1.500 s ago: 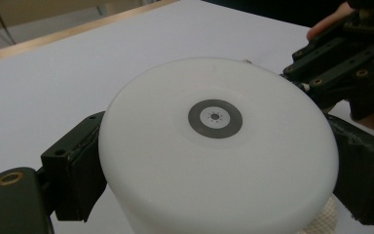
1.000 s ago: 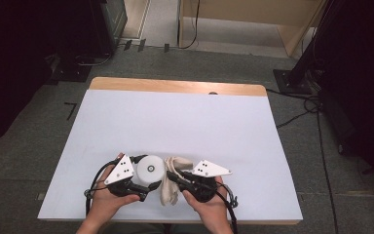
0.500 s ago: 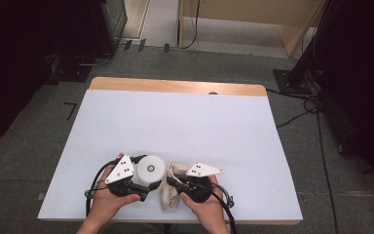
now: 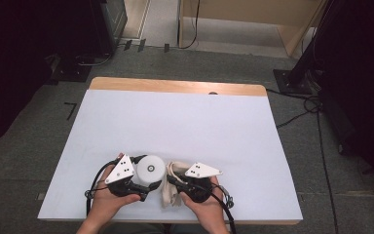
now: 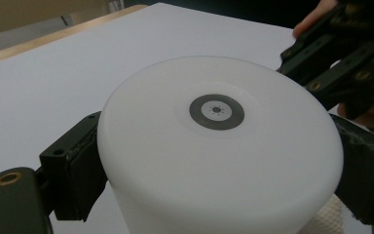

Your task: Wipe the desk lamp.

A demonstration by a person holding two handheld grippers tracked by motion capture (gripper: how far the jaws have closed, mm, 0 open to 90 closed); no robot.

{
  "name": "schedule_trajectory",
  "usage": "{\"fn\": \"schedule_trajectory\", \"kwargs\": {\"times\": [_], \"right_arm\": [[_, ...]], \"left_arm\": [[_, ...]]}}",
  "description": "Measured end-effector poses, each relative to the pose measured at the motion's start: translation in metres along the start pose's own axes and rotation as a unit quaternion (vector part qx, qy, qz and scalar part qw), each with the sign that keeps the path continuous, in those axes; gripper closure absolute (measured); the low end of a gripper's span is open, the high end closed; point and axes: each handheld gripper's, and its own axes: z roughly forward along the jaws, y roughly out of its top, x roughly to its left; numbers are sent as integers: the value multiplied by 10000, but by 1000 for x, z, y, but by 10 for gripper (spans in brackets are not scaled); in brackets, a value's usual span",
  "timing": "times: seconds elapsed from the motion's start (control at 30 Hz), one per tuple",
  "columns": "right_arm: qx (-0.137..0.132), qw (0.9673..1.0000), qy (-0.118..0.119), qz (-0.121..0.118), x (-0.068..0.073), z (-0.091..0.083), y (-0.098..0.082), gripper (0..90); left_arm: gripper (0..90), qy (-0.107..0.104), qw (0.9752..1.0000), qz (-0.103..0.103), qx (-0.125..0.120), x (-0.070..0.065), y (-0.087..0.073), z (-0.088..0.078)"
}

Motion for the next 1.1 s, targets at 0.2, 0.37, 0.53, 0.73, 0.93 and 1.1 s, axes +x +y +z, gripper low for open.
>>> {"fn": "schedule_trajectory", "kwargs": {"times": [0.2, 0.37, 0.53, 0.73, 0.93, 1.1], "right_arm": [[-482, 9987, 44, -186, 11, -17, 16, 810], [-375, 9990, 59, -229, 7, -12, 11, 809], [-70, 10000, 34, -59, -2, 1, -1, 808], [340, 9994, -6, 109, -10, 14, -13, 804], [581, 9978, -180, 270, -12, 25, -25, 815], [442, 9987, -201, 169, -8, 19, -19, 818]], "left_arm": [[85, 19, 10000, -15, 7, -1, 0, 0], [86, 34, 10000, -17, 5, -1, 0, 0], [85, 32, 10000, -18, 7, -1, 0, 0], [85, 42, 10000, -19, 9, -1, 0, 0], [84, 50, 10000, -13, 16, -1, 0, 0], [84, 50, 10000, -2, 23, -1, 0, 0]]}}
